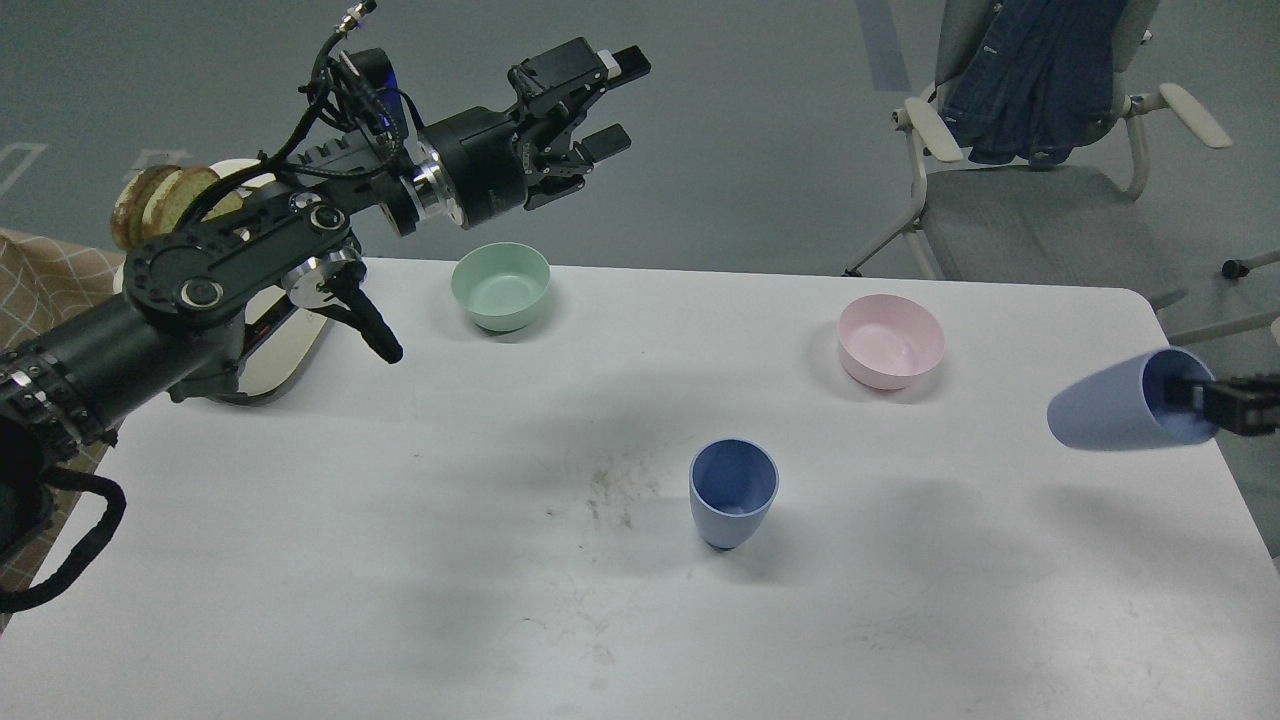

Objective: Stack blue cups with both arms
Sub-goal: 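Grasp the other blue cup with the right gripper and lift it, then lower the held cup with the right gripper into the centered blue cup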

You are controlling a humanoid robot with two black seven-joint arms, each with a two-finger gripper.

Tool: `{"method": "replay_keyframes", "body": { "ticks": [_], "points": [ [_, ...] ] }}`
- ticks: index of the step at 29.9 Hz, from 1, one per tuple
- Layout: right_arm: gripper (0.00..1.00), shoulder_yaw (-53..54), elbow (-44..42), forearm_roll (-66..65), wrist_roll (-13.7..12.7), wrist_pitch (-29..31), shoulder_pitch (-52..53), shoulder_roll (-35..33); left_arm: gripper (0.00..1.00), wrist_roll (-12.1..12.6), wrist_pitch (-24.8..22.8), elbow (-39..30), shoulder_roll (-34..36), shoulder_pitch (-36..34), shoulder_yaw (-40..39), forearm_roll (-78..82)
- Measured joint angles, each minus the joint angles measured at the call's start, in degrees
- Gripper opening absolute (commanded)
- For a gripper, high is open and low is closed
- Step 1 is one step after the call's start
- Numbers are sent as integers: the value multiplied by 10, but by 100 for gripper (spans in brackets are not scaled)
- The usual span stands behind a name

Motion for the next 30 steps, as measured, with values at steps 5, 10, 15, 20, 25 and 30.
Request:
{"method": "replay_keyframes", "body": {
  "ticks": [5, 10, 15, 20, 25, 30],
  "points": [
    [0, -9, -37, -6, 0, 41, 106, 112, 96, 1, 0, 3, 0, 0, 1, 2],
    [0, -111, -46, 17, 0, 70, 246, 243, 96, 1, 1, 4, -1, 0, 1, 2],
    [0, -227, -17, 98, 0, 69, 358, 381, 96, 2, 2, 3, -1, 0, 1, 2],
    [0, -243, 4, 121, 0, 71, 378, 439, 96, 2, 2, 4, 0, 0, 1, 3],
    [0, -256, 26, 123, 0, 73, 381, 459, 96, 2, 2, 4, 0, -1, 1, 2],
    [0, -273, 27, 126, 0, 69, 376, 482, 96, 2, 1, 4, 0, -1, 1, 2]
  ]
}}
